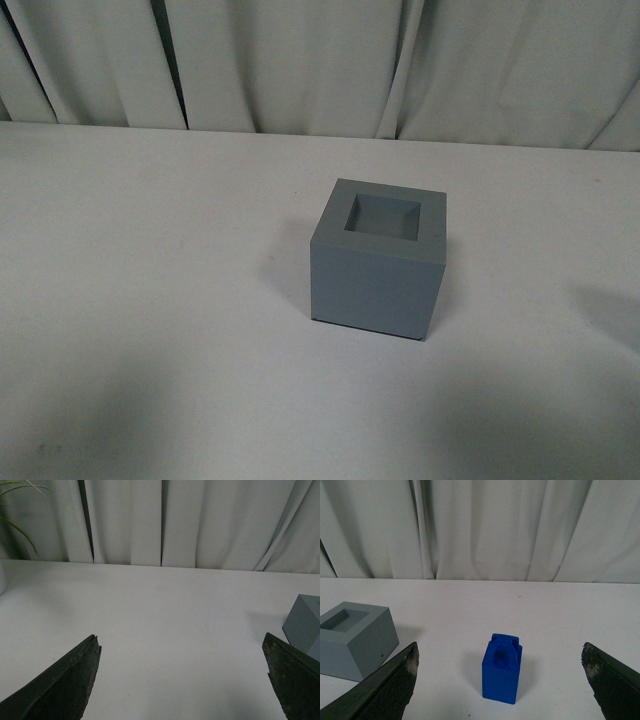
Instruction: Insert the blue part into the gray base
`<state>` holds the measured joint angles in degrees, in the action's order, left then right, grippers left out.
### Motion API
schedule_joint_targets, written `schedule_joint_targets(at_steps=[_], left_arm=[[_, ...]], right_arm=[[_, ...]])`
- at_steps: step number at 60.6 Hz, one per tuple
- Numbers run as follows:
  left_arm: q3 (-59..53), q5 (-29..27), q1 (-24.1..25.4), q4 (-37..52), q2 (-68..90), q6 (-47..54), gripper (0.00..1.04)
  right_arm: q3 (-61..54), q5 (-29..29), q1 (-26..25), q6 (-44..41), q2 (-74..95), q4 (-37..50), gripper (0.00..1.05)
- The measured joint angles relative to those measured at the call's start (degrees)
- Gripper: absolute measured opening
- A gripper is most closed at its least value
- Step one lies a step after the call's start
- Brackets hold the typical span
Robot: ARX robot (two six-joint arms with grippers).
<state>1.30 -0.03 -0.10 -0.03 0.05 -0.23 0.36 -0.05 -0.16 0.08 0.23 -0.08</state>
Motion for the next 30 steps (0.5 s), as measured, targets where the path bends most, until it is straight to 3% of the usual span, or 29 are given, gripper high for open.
schedule_joint_targets(at_steps=[30], left_arm=[[0.0,0.0,0.0,0.0,0.0,0.0,0.98]], right_arm=[[0.0,0.0,0.0,0.0,0.0,0.0,0.96]])
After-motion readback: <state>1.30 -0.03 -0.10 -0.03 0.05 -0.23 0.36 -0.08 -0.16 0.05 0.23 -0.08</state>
